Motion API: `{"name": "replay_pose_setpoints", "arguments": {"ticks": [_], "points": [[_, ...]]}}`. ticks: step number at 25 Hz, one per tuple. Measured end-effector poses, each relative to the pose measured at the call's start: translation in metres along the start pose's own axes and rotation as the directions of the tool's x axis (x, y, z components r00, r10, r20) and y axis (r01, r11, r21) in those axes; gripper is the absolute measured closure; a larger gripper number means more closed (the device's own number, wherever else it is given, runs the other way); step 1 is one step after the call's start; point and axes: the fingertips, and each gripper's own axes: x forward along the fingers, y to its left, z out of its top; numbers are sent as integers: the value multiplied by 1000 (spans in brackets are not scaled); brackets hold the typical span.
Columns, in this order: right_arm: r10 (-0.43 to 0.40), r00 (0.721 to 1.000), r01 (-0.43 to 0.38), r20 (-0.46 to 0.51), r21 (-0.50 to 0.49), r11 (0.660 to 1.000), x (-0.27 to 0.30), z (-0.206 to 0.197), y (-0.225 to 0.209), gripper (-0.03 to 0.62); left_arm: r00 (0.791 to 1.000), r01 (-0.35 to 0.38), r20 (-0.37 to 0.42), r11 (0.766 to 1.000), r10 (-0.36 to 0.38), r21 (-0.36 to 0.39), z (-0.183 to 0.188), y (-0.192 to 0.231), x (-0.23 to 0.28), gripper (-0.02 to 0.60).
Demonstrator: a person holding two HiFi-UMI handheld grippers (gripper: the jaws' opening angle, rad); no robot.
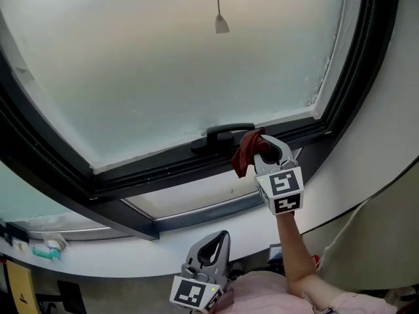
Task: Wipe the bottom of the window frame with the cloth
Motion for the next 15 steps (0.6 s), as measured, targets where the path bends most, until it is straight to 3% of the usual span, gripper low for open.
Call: {"name": "replay_pose_setpoints", "arguments": {"ticks": [5,10,15], "points": [[-9,993,13,-117,27,1000,24,-17,-5,537,998,-46,44,999,48,-26,3,4,-5,586],[-49,985,23,-166,-159,987,33,-16,1,545,999,-37,38,999,38,-16,4,2,-2,586],[30,979,-66,-203,-171,983,40,-16,4,543,999,-22,34,1000,22,-3,5,-1,2,586]]}}
